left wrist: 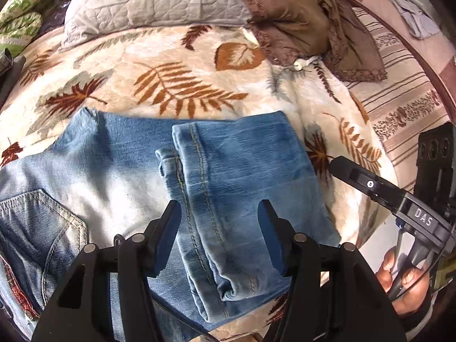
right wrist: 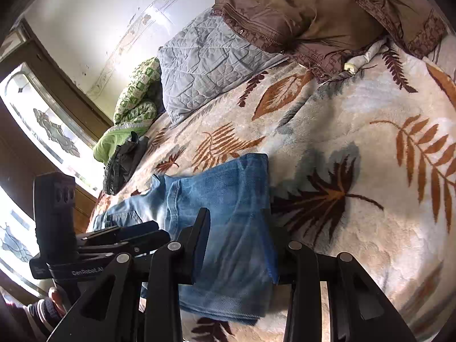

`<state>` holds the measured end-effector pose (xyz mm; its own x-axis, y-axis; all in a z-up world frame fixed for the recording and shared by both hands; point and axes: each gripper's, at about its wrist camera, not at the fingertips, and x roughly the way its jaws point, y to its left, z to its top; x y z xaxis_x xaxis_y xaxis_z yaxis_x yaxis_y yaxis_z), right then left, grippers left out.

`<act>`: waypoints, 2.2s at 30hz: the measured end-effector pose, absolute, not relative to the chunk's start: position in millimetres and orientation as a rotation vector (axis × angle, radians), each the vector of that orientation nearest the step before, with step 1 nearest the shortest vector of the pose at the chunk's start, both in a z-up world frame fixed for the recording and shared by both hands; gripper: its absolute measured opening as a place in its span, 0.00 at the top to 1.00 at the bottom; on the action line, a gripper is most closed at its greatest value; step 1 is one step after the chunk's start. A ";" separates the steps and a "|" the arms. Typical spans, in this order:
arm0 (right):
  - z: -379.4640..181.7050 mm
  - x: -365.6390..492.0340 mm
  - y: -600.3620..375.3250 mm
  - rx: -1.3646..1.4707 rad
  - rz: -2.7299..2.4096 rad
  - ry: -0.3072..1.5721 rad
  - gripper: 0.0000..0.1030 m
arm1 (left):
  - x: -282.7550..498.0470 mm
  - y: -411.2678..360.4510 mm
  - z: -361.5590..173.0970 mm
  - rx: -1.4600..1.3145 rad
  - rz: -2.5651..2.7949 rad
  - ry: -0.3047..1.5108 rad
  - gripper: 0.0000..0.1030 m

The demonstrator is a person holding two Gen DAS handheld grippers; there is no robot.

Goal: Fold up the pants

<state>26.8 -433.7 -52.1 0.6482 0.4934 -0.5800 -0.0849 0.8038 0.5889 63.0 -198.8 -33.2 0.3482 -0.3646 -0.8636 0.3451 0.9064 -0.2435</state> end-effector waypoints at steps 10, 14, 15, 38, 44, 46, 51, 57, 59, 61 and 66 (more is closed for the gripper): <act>-74.4 25.3 -417.8 0.553 0.265 0.900 0.66 | 43.6 -187.5 -26.8 -0.006 -0.449 1.100 0.47; -61.8 11.0 -408.6 0.490 0.208 0.897 0.64 | 37.6 -164.6 -16.5 -0.060 -0.444 1.088 0.46; -59.8 7.4 -404.7 0.483 0.205 0.896 0.63 | 35.8 -158.6 -13.9 -0.070 -0.441 1.083 0.45; -23.6 11.4 -184.8 0.090 0.453 0.960 0.37 | 1.8 55.8 28.0 -0.264 -0.036 0.921 0.30; -19.8 7.7 -134.4 -0.021 0.542 0.955 0.35 | -16.0 102.1 36.9 -0.269 0.085 0.880 0.30; -18.8 5.3 -122.1 -0.052 0.562 0.947 0.35 | -20.6 118.5 40.0 -0.246 0.139 0.878 0.30; -15.8 -4.5 -104.2 -0.124 0.590 0.893 0.34 | -25.5 180.7 31.3 -0.336 0.285 0.910 0.21; -20.3 -23.3 -95.7 -0.217 0.607 0.843 0.28 | -10.9 184.9 -15.4 -0.437 0.170 1.097 0.21; -22.7 -26.9 -91.5 -0.234 0.620 0.841 0.28 | -3.1 174.1 -19.5 -0.431 0.133 1.123 0.21; -25.1 -31.9 -85.3 -0.268 0.628 0.827 0.28 | 2.6 166.3 -17.0 -0.441 0.086 1.117 0.21; -35.8 -51.8 -57.2 -0.426 0.660 0.758 0.27 | 29.2 158.9 -20.8 -0.530 -0.062 1.161 0.21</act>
